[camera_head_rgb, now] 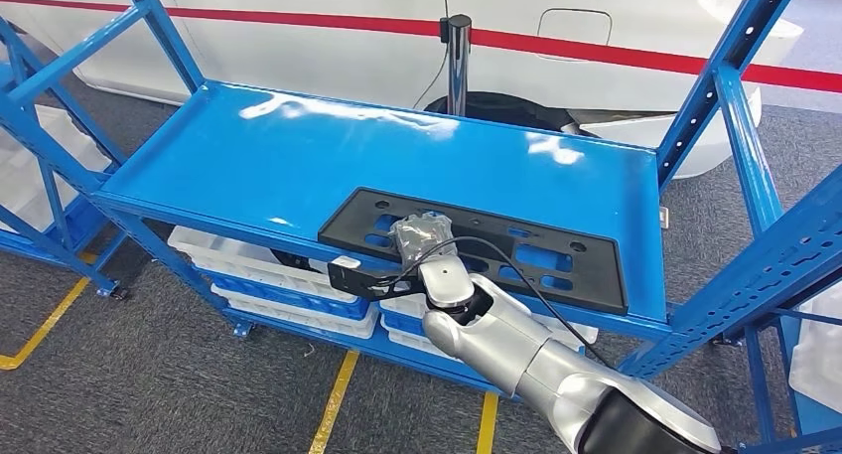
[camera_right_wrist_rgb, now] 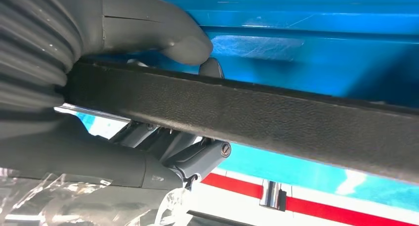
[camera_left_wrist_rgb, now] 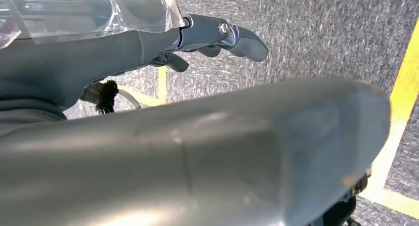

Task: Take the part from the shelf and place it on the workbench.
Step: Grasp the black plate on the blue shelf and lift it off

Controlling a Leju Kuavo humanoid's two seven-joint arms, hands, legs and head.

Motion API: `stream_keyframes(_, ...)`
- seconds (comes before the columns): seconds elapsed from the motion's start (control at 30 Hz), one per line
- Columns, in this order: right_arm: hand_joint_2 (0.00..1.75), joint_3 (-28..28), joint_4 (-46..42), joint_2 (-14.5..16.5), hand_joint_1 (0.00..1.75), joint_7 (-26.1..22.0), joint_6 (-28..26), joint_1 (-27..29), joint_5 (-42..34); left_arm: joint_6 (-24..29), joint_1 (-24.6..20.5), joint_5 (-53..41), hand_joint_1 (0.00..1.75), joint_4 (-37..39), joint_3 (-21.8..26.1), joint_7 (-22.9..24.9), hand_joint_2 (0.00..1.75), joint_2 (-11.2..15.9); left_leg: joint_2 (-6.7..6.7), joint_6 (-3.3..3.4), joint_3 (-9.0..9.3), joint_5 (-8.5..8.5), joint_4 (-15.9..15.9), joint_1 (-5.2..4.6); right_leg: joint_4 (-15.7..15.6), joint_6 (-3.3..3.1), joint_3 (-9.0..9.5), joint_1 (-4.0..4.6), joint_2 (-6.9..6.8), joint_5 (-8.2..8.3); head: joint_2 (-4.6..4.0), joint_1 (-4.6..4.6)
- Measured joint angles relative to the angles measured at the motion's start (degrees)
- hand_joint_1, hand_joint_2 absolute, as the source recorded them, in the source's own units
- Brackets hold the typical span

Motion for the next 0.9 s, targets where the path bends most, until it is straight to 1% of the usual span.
stream_keyframes(0.03, 1.75, 0.0, 0.0, 0.0, 1.75, 0.0, 0.0, 0.0, 0.0, 0.3, 0.0, -0.1, 0.0, 0.0, 0.0, -0.5, 1.75, 0.0, 0.0, 0.0, 0.0, 0.0, 0.0, 0.0, 0.0, 0.0, 0.0, 0.0, 0.0, 0.0, 0.0, 0.0)
stream_keyframes(0.17, 1.75, -0.1, 0.0, -0.3, 1.75, -0.1, 0.0, 0.0, 0.4, 1.3, 0.0, -1.2, 0.0, 0.0, 0.0, -3.5, 1.75, 0.0, -0.01, 0.0, 0.0, 0.0, 0.0, 0.0, 0.0, 0.0, 0.01, 0.0, 0.0, 0.0, 0.0, 0.0)
stream_keyframes(0.27, 1.75, -0.1, -0.2, -0.5, 1.75, -0.1, 0.0, 0.1, 0.6, 1.5, 0.0, -1.5, 0.0, 0.0, 0.0, -4.6, 1.75, 0.0, -0.01, 0.0, 0.01, 0.0, 0.0, 0.0, 0.0, 0.0, 0.01, 0.0, -0.01, 0.0, 0.0, 0.0)
stream_keyframes(0.63, 1.75, -0.2, -0.3, -0.9, 1.75, -0.6, -0.6, 0.2, 1.7, 2.4, 0.0, -0.7, 0.0, 0.0, 0.0, -4.8, 1.75, 0.0, 0.0, 0.01, 0.03, 0.0, 0.0, -0.01, 0.0, 0.0, 0.03, -0.01, -0.01, 0.01, -0.01, 0.0)
stream_keyframes(0.9, 1.75, -0.3, -0.6, -1.3, 1.75, -3.8, -4.7, 1.0, 3.9, 2.1, -0.2, -1.1, 0.0, 0.0, 0.0, -4.4, 1.75, 0.0, 0.02, 0.01, 0.04, 0.0, 0.0, -0.01, 0.0, -0.01, 0.03, 0.0, 0.01, 0.01, 0.0, 0.0)
